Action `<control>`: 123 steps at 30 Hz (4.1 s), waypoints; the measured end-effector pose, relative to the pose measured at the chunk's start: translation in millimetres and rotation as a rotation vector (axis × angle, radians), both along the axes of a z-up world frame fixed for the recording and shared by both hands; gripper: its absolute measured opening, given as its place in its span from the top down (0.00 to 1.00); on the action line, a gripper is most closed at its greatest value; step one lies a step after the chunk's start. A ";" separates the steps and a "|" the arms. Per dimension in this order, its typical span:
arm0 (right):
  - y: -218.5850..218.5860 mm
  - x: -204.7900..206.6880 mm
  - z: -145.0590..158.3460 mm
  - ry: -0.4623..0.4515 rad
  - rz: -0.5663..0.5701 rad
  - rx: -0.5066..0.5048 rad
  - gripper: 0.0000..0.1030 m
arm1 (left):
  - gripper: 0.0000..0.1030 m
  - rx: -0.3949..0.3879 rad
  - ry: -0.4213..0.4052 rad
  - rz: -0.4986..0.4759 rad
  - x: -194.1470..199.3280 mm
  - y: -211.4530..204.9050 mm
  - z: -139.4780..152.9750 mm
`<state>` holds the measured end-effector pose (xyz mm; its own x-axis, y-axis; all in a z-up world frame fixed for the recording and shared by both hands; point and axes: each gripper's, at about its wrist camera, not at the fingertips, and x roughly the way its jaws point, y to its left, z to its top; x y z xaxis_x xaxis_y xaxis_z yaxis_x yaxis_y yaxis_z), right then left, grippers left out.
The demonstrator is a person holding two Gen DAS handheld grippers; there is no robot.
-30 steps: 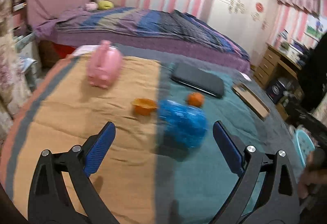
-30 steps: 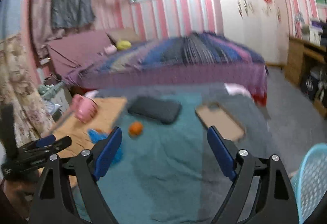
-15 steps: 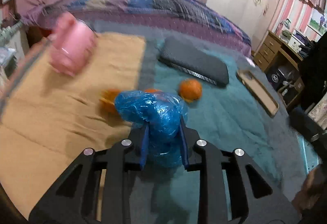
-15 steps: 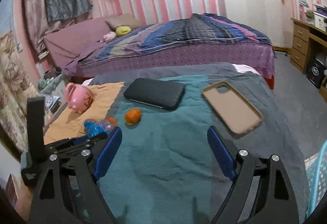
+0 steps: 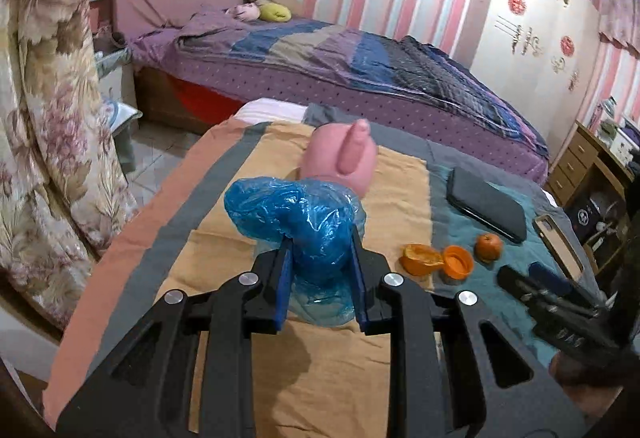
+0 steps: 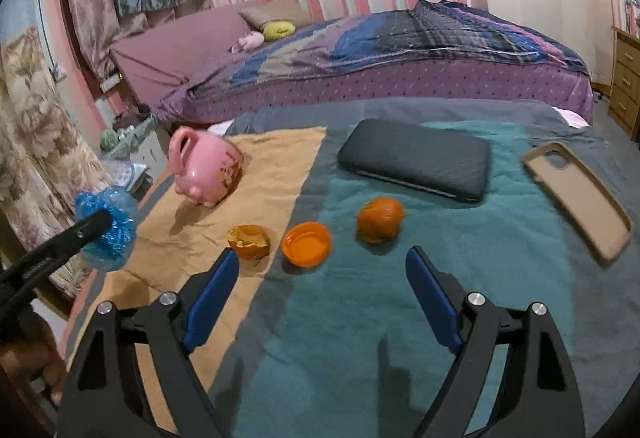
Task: Collect trash
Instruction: 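Grasp the orange peel with the right gripper while the left gripper holds the blue bag, then carry the blue bag and orange peel over the blue basket, then open both grippers to drop the blue bag and peel into the basket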
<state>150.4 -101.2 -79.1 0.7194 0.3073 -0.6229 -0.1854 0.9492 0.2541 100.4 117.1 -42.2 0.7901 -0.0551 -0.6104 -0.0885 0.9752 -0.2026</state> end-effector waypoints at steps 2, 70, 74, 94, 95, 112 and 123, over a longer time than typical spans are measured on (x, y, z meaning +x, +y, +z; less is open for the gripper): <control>20.1 4.6 -2.4 -0.011 0.037 -0.029 0.19 | 0.77 -0.015 0.016 -0.002 6.0 4.2 -4.8; -306.2 -225.3 108.7 -0.263 -0.439 0.005 0.73 | 0.77 -0.074 -0.138 -0.543 -85.5 -279.3 47.3; -325.0 -231.9 110.5 -0.268 -0.457 0.002 0.73 | 0.77 -0.076 -0.143 -0.548 -88.0 -284.2 49.7; -371.9 -262.6 121.3 -0.293 -0.646 -0.002 0.71 | 0.77 -0.058 -0.166 -0.750 -110.1 -410.0 71.1; -376.8 -266.8 120.2 -0.287 -0.662 -0.005 0.71 | 0.77 -0.056 -0.160 -0.767 -112.4 -419.8 68.6; -423.6 -277.4 109.8 -0.249 -0.771 -0.011 0.51 | 0.76 -0.005 -0.084 -0.916 -129.6 -494.9 38.5; -435.3 -286.4 106.5 -0.260 -0.823 0.005 0.36 | 0.34 -0.044 -0.047 -0.992 -137.4 -521.3 33.7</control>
